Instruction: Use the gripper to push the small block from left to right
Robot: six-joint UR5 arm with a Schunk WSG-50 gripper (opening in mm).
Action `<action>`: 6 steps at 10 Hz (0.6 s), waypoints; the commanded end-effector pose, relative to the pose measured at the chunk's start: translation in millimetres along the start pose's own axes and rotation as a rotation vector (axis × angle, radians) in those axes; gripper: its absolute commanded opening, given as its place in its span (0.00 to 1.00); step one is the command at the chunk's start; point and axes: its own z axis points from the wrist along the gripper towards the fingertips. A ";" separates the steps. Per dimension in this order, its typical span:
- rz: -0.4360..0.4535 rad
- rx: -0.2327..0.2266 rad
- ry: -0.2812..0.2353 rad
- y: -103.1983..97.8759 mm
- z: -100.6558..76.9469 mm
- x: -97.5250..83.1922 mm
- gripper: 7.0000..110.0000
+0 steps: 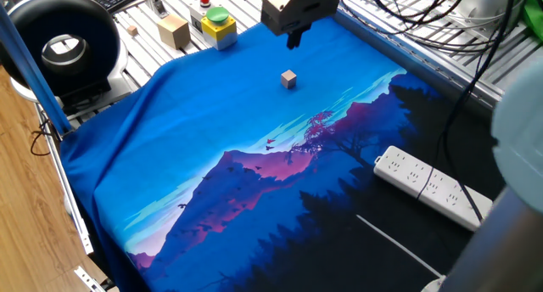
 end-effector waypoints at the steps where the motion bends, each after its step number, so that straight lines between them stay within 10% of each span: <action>1: -0.076 -0.008 -0.014 -50.8 10.3 -22.6 0.00; 6: -0.091 -0.003 -0.020 -76.1 40.9 -32.9 0.00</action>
